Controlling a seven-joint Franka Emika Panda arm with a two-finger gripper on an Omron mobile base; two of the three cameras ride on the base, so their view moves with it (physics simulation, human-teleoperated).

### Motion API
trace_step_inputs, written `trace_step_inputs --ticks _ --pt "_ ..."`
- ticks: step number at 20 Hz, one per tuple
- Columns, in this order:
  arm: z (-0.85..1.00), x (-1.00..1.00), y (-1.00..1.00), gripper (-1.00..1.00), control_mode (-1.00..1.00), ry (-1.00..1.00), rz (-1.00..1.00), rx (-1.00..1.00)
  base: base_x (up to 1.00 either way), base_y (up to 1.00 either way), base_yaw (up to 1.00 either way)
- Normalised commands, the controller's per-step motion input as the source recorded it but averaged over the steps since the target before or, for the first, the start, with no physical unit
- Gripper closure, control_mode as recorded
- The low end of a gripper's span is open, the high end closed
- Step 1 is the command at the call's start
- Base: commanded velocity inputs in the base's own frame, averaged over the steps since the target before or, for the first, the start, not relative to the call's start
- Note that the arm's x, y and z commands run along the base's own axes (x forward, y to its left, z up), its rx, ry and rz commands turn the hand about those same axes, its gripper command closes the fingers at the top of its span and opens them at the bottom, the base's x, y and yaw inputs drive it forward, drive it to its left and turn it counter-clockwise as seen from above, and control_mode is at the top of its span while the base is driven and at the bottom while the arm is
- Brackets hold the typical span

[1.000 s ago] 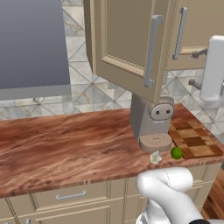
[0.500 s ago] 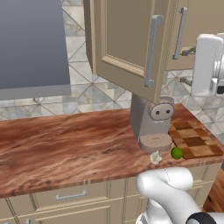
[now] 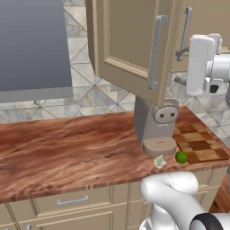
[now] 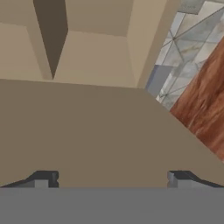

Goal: Open the cabinet. Place the bowl and condiment on the counter. Then place the lime and garlic on the cutting board.

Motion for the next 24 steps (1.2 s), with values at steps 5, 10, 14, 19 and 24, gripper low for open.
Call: trace_step_inputs --ticks 5,10,14,19,24 --pt "-0.03 0.26 0.11 -1.0 -1.0 0.01 0.03 0.0 0.0 0.0 0.0" --pt "-0.03 0.31 0.21 -1.0 -1.0 0.03 0.02 0.0 0.0 0.0 0.0" --pt "0.0 0.16 0.24 -1.0 -1.0 0.02 0.01 0.0 0.0 0.0 0.0" --pt "0.08 -0.28 0.4 -1.0 -1.0 0.01 0.0 0.0 0.0 0.0 0.0" --pt "0.01 -0.12 0.56 -1.0 -1.0 0.05 0.01 0.0 0.0 0.0 0.0"
